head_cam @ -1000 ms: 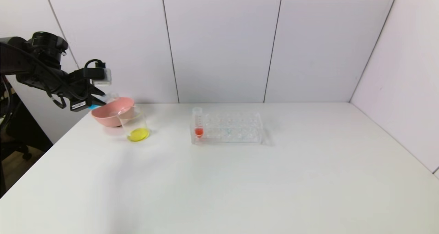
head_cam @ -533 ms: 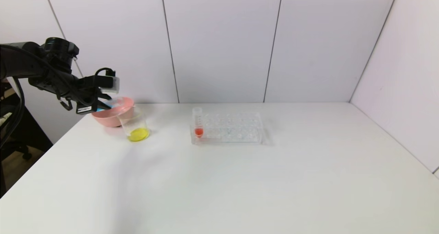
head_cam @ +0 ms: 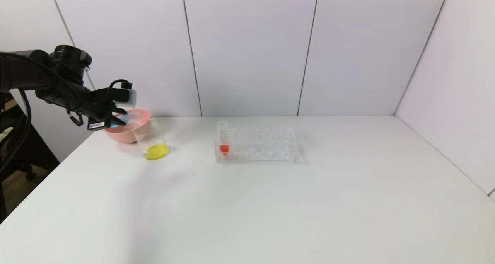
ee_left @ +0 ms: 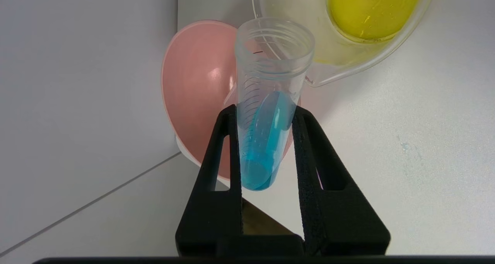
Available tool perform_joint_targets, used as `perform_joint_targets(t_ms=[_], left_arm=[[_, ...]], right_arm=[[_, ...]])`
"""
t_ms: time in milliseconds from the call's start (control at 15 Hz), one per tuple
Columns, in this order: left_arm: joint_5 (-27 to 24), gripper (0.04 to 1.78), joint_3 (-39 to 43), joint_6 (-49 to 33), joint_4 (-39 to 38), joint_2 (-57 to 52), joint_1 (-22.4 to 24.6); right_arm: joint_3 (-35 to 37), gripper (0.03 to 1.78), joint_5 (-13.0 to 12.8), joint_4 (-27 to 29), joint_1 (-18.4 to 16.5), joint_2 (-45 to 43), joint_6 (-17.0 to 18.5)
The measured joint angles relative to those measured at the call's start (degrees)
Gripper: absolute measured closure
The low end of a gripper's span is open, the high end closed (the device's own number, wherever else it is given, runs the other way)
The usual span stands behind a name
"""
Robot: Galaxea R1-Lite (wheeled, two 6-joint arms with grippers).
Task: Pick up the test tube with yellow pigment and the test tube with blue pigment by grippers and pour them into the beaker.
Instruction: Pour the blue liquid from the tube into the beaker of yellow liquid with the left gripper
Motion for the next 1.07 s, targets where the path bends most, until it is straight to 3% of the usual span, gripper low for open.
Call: perform_joint_targets(t_ms=[400, 600, 1067], left_arm=[[1.9, 1.4, 0.0, 0.5, 0.0, 0.0, -0.6], [5.3, 1.4, -0.2, 2.7, -0.3, 0.0, -1.4], [6.0, 1.4, -0.2, 5.1, -0.2, 0.0, -2.4]], right_arm=[[0.0, 0.04, 0.0, 0.0, 0.0, 0.0, 0.0], [0.0, 0.04, 0.0, 0.0, 0.0, 0.0, 0.0], [0.0, 0.04, 0.0, 0.0, 0.0, 0.0, 0.0]])
